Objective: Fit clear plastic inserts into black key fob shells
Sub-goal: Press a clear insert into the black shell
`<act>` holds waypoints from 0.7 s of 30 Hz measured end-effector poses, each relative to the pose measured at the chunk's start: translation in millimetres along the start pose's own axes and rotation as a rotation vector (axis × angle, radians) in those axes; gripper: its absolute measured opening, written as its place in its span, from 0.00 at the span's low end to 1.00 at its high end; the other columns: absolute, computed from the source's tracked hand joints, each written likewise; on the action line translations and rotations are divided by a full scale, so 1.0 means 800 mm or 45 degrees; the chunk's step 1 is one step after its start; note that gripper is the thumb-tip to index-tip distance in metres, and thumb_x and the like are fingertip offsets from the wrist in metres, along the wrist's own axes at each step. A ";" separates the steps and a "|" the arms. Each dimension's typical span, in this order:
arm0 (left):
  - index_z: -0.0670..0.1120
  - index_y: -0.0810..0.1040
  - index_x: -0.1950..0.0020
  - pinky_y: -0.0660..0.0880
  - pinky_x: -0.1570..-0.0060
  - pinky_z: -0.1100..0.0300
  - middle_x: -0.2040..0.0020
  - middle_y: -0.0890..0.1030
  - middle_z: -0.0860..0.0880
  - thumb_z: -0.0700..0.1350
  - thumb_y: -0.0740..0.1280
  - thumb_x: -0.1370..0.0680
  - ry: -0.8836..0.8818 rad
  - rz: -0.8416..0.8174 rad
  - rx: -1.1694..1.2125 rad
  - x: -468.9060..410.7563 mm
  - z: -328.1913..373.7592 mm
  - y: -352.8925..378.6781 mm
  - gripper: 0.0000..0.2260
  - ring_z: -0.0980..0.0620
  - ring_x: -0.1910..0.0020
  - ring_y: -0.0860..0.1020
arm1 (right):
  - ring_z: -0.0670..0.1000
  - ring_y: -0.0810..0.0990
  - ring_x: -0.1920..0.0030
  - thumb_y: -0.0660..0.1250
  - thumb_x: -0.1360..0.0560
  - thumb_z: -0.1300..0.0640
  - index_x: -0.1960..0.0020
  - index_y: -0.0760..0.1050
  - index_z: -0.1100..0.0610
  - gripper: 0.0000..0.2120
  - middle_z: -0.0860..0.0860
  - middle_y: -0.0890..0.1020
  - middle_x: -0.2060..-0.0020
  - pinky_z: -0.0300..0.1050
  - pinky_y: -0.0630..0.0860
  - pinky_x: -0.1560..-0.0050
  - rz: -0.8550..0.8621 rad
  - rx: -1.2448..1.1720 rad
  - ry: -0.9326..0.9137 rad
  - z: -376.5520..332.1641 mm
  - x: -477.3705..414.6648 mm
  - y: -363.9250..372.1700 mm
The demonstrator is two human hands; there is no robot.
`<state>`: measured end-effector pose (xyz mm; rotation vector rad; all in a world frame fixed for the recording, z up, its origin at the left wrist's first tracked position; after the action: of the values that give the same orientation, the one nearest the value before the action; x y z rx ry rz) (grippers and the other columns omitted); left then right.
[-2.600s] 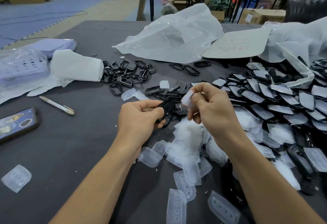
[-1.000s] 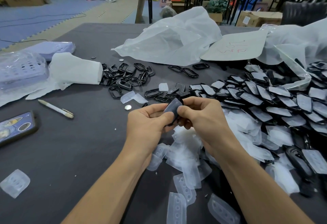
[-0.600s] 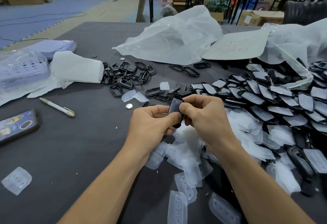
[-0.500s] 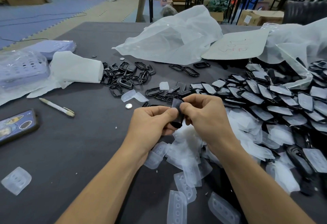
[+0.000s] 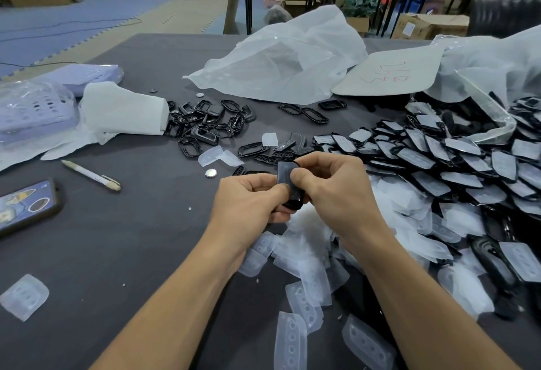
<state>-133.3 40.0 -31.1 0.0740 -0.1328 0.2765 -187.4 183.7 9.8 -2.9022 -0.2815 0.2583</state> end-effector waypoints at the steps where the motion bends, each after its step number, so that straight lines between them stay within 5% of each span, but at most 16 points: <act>1: 0.45 0.89 0.56 0.84 0.61 0.59 0.59 0.88 0.44 0.39 0.73 0.23 0.014 0.006 -0.013 0.000 0.002 0.000 0.05 0.47 0.62 0.86 | 0.49 0.81 0.68 0.73 0.26 0.63 0.60 0.85 0.53 0.07 0.51 0.85 0.69 0.49 0.80 0.64 0.003 0.008 0.000 0.000 0.000 0.000; 6: 0.50 0.88 0.59 0.86 0.57 0.42 0.63 0.87 0.46 0.39 0.78 0.26 0.095 0.230 -0.002 -0.002 0.013 -0.028 0.06 0.49 0.67 0.83 | 0.46 0.82 0.68 0.73 0.26 0.63 0.59 0.85 0.53 0.07 0.49 0.86 0.68 0.43 0.77 0.63 -0.057 0.048 0.004 0.000 0.002 0.006; 11: 0.46 0.85 0.57 0.81 0.65 0.61 0.69 0.83 0.48 0.36 0.78 0.27 0.092 0.220 0.018 -0.003 0.014 -0.030 0.06 0.55 0.72 0.78 | 0.49 0.86 0.63 0.75 0.27 0.61 0.52 0.85 0.50 0.07 0.48 0.87 0.66 0.47 0.82 0.59 -0.048 0.098 -0.011 -0.002 0.005 0.006; 21: 0.44 0.87 0.61 0.81 0.66 0.60 0.64 0.86 0.42 0.35 0.78 0.27 0.052 0.235 0.197 -0.003 0.009 -0.034 0.05 0.51 0.72 0.78 | 0.46 0.79 0.72 0.71 0.25 0.67 0.58 0.85 0.55 0.10 0.54 0.86 0.68 0.34 0.73 0.71 -0.218 -0.052 0.062 -0.006 0.010 0.021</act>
<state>-128.8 12.9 -25.4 0.2105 -0.0774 0.4721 -176.2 168.6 9.2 -2.8968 -0.5298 0.1554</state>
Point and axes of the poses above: each hand's wrist, its own x-axis away from the middle knuckle, its own y-axis out of the palm, z = x × y, the point moved 10 cm from there along -x, towards the middle knuckle
